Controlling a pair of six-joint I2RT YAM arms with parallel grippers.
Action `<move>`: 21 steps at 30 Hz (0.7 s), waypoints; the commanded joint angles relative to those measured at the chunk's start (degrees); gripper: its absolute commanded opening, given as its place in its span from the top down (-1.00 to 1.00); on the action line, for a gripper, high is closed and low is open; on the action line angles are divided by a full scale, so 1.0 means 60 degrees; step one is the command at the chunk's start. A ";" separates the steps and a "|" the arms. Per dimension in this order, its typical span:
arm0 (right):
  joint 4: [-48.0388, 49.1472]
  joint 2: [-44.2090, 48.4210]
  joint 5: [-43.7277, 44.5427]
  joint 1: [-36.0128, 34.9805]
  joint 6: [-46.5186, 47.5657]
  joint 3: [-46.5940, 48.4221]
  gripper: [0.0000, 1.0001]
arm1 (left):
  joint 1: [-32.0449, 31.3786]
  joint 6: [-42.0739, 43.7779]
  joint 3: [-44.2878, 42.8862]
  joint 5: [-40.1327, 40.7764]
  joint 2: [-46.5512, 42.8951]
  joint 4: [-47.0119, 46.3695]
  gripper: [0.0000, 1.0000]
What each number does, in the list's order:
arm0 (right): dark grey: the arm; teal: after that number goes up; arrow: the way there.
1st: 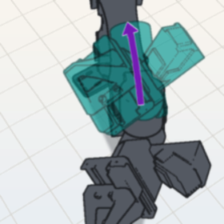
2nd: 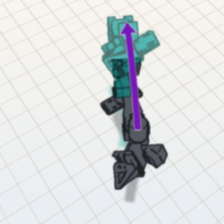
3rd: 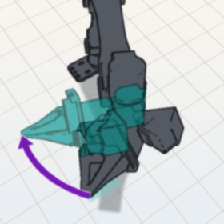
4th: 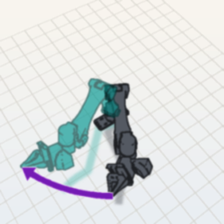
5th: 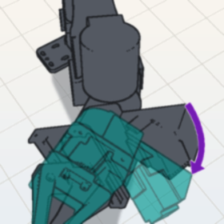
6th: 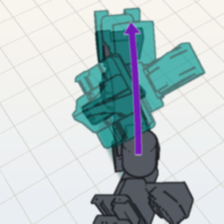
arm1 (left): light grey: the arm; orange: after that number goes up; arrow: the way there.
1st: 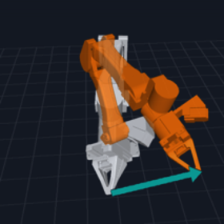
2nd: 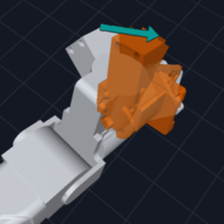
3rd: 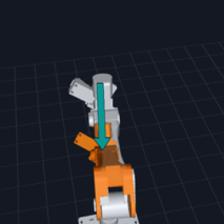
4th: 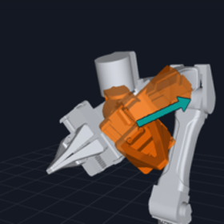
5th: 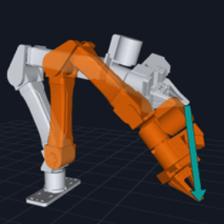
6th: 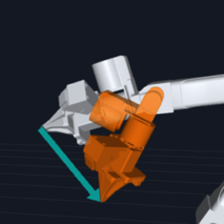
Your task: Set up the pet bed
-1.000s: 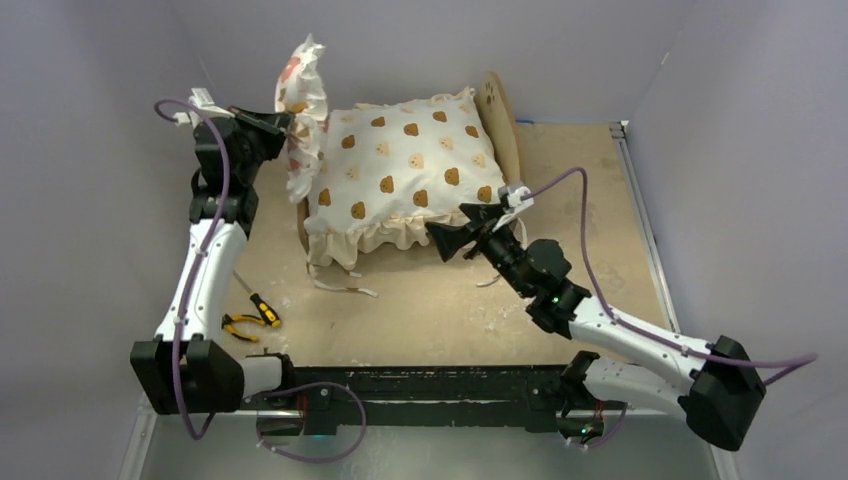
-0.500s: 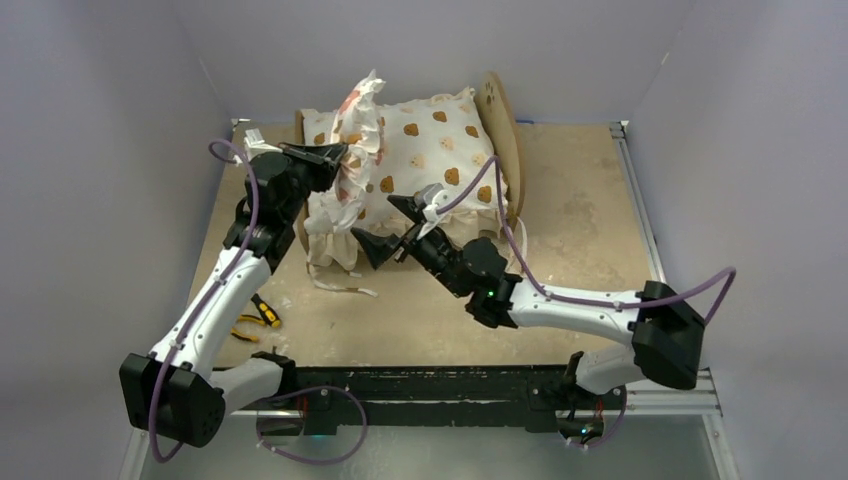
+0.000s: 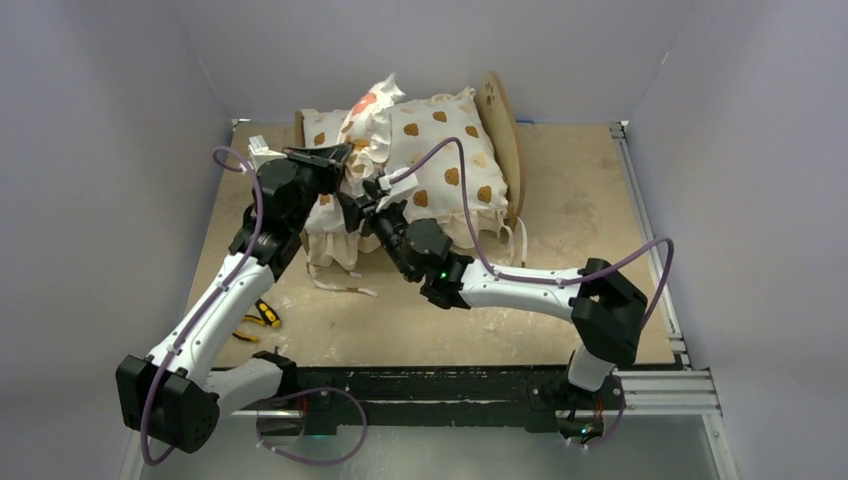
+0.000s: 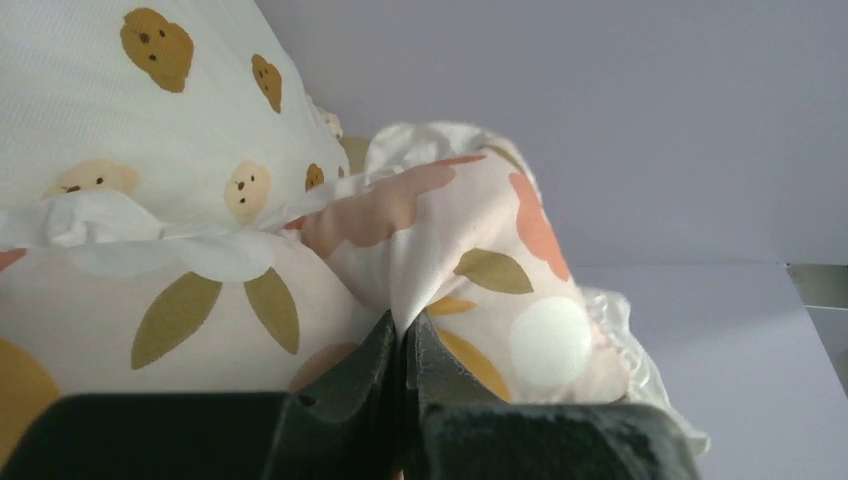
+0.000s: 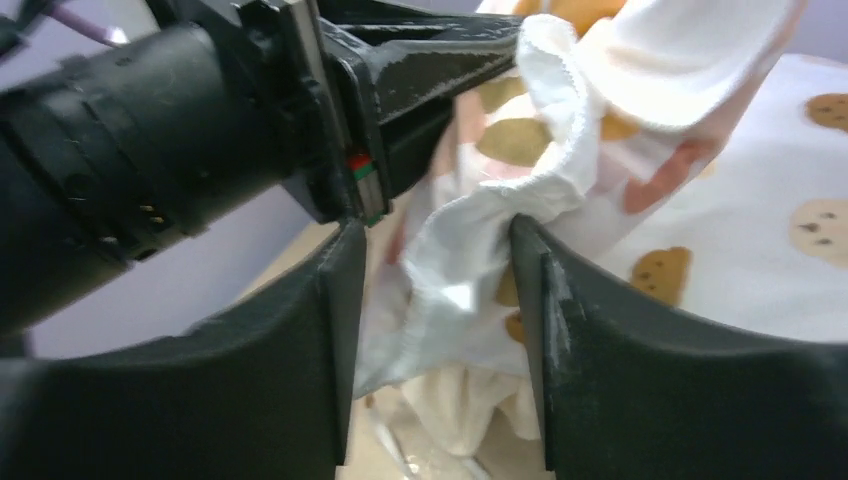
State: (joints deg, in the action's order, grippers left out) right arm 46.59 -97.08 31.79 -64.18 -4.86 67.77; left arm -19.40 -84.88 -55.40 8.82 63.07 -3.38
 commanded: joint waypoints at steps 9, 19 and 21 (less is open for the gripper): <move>-0.2560 0.1337 -0.1511 0.1595 0.0034 0.0582 1.00 | -0.0063 0.1430 -0.0304 0.0274 -0.0739 -0.0715 0.38; -0.4976 0.0622 -0.6325 0.5153 0.0581 0.2288 1.00 | -0.0053 0.6661 -0.1739 0.1389 -0.1400 0.1354 -0.17; -0.5729 0.0140 -0.6968 0.5703 0.1062 0.2984 1.00 | -0.0049 0.7492 -0.1754 0.1688 -0.1766 0.1763 -0.17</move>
State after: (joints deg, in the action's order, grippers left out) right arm 19.90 -92.55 2.81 -35.05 -3.51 78.30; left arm -19.59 -56.51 -62.72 14.06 57.08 1.67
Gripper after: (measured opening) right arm 0.011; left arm 0.582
